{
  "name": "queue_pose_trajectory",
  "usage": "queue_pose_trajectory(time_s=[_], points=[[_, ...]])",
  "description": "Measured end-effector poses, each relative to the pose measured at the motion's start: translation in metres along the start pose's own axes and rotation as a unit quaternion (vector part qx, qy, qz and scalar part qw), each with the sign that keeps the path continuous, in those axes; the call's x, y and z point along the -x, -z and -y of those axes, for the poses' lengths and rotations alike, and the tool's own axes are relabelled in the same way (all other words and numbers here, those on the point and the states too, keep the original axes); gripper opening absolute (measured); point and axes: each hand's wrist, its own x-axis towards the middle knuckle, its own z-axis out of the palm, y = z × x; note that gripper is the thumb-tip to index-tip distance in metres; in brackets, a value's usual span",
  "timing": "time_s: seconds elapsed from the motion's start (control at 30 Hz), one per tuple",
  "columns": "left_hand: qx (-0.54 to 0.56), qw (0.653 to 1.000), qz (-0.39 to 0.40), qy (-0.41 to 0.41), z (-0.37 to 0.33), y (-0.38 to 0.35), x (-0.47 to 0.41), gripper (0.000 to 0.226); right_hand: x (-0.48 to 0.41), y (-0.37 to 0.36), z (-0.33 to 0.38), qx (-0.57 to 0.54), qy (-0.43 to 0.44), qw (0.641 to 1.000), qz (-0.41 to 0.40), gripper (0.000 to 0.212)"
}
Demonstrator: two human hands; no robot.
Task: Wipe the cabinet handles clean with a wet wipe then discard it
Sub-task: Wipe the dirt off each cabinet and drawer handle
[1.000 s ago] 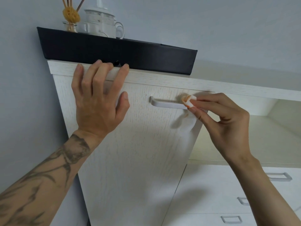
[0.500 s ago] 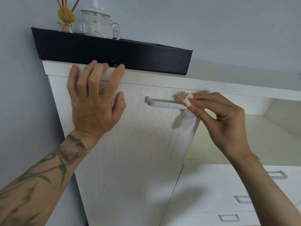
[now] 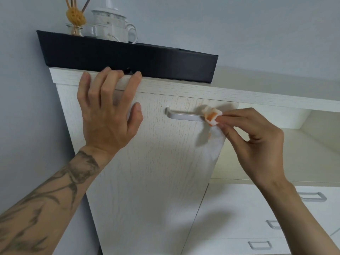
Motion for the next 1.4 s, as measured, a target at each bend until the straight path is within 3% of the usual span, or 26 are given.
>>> queue_pose_trajectory(time_s=[0.27, 0.47, 0.67, 0.87, 1.03, 1.23, 1.4], points=[[0.002, 1.0, 0.009, 0.001, -0.002, 0.002, -0.001, 0.055, -0.002, -0.007, -0.003, 0.046, 0.065, 0.996, -0.03, 0.017], [-0.001, 1.0, 0.007, 0.004, -0.001, 0.0, -0.001, 0.055, -0.013, -0.01, 0.001, 0.035, 0.102, 0.994, 0.006, 0.013], [-0.001, 1.0, 0.009, 0.004, -0.001, 0.0, -0.001, 0.056, -0.015, 0.002, -0.006, 0.023, 0.072, 0.997, 0.013, 0.01], [-0.004, 1.0, 0.003, 0.001, -0.001, 0.0, -0.001, 0.053, -0.031, -0.028, 0.022, 0.014, 0.114, 0.993, 0.034, 0.015], [-0.004, 1.0, 0.003, 0.004, -0.002, 0.001, -0.001, 0.053, -0.042, -0.052, 0.048, 0.03, 0.074, 0.995, 0.061, 0.016], [-0.006, 1.0, 0.005, 0.004, -0.002, 0.001, -0.001, 0.053, -0.033, -0.051, 0.052, 0.047, 0.037, 0.998, 0.022, 0.014], [-0.013, 1.0, 0.001, 0.0, -0.002, 0.001, 0.0, 0.053, -0.042, -0.057, 0.066, 0.059, 0.002, 0.996, 0.068, 0.011]])
